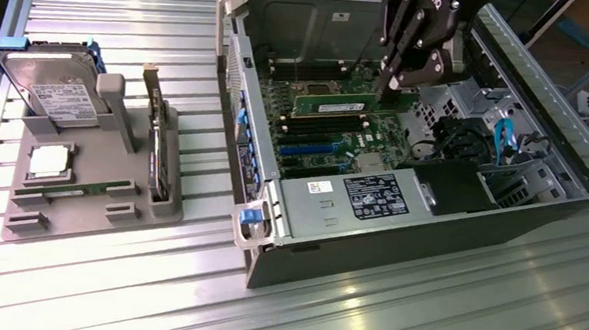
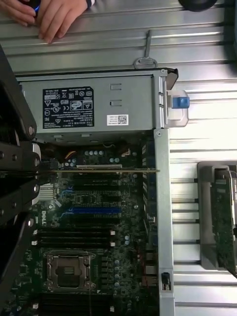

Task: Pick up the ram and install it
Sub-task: 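Pick up the ram and move it above insertion slot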

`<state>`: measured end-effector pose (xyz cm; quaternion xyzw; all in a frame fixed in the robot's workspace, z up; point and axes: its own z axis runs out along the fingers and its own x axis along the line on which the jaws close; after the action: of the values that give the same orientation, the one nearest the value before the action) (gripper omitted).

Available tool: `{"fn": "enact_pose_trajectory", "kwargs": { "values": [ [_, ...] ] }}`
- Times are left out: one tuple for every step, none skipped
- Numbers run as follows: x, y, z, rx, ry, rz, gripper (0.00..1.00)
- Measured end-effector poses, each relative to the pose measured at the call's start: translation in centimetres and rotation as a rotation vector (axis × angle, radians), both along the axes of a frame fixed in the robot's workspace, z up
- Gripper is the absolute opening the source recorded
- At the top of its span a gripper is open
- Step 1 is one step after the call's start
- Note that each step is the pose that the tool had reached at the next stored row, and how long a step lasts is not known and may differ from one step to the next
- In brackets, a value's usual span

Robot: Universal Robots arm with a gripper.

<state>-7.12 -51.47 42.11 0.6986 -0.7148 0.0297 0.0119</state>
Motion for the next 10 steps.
{"fn": "enact_pose_trajectory", "kwargs": {
  "values": [
    [0.7,0.00,0.00,0.0000,0.0000,0.000,0.12],
    [1.1,0.00,0.00,0.0001,0.0000,0.000,0.12],
    [1.7,0.00,0.00,0.0000,0.0000,0.001,0.12],
    [2.2,0.00,0.00,-0.0001,0.0000,0.001,0.12],
    [2.8,0.00,0.00,0.0001,0.0000,0.001,0.12],
    [3.6,0.00,0.00,0.0000,0.0000,0.002,0.12],
    [4.5,0.00,0.00,0.0000,0.0000,0.002,0.12],
    [4.9,0.00,0.00,0.0000,0.0000,0.002,0.12],
    [5.3,0.00,0.00,0.0000,0.0000,0.002,0.12],
    [5.9,0.00,0.00,0.0000,0.0000,0.002,0.12]
  ]
}}
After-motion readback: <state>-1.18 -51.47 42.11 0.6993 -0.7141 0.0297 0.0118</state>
